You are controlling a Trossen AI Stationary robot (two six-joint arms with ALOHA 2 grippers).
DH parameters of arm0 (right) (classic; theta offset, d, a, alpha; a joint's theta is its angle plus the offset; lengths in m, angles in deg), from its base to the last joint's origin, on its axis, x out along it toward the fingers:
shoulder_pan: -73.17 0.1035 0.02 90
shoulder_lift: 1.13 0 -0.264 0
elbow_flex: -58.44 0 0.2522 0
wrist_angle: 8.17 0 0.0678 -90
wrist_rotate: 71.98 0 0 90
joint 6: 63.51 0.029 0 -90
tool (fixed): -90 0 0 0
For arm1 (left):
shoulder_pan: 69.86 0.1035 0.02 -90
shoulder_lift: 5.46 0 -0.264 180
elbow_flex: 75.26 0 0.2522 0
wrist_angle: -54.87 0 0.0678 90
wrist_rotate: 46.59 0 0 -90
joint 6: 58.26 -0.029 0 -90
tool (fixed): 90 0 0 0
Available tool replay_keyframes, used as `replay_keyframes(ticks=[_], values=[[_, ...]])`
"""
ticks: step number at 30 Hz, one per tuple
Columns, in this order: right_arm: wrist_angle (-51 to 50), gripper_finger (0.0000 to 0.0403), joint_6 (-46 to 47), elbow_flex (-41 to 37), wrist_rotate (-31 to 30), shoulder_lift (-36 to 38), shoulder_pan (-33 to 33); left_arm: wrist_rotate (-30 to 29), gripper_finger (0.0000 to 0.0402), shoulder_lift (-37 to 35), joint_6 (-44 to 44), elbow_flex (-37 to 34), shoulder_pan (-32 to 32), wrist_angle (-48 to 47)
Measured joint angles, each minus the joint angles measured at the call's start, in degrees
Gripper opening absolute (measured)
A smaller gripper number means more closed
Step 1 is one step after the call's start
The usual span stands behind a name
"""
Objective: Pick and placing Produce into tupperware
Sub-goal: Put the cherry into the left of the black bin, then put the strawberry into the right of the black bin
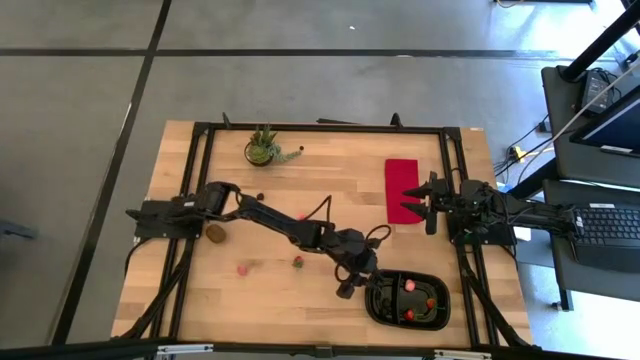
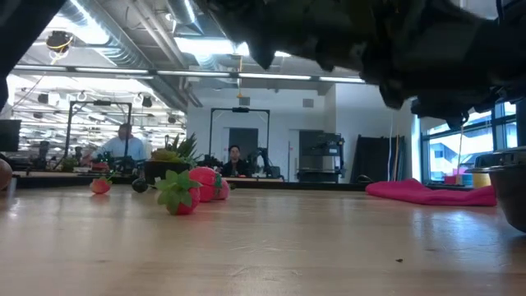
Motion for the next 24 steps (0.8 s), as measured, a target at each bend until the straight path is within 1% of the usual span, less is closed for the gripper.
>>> replay_keyframes(ticks=[4, 7, 17, 21, 24], values=[[0.0, 0.0184, -0.16, 0.0, 0.01, -0.01, 0.0, -0.22, 0.0137, 1.35, 0.13, 0.02, 0.2, 0.14], [0.02, 0.0184, -0.18, 0.0, 0.01, -0.01, -0.01, -0.59, 0.0139, 2.02, 0.15, 0.02, 0.24, 0.42], [0.04, 0.0184, -0.15, 0.0, 0.05, 0.0, -0.01, -0.6, 0.0087, 1.97, 0.13, 0.02, 0.11, 0.1], [0.03, 0.0184, 0.11, 0.0, 0.05, -0.01, 0.0, -1.18, 0.007, -0.43, 0.0, -0.09, 1.32, -3.61], [0.02, 0.0184, 1.14, 0.0, 0.05, -0.01, -0.02, -1.63, 0.006, -4.02, -2.48, -0.09, 2.99, -10.42]])
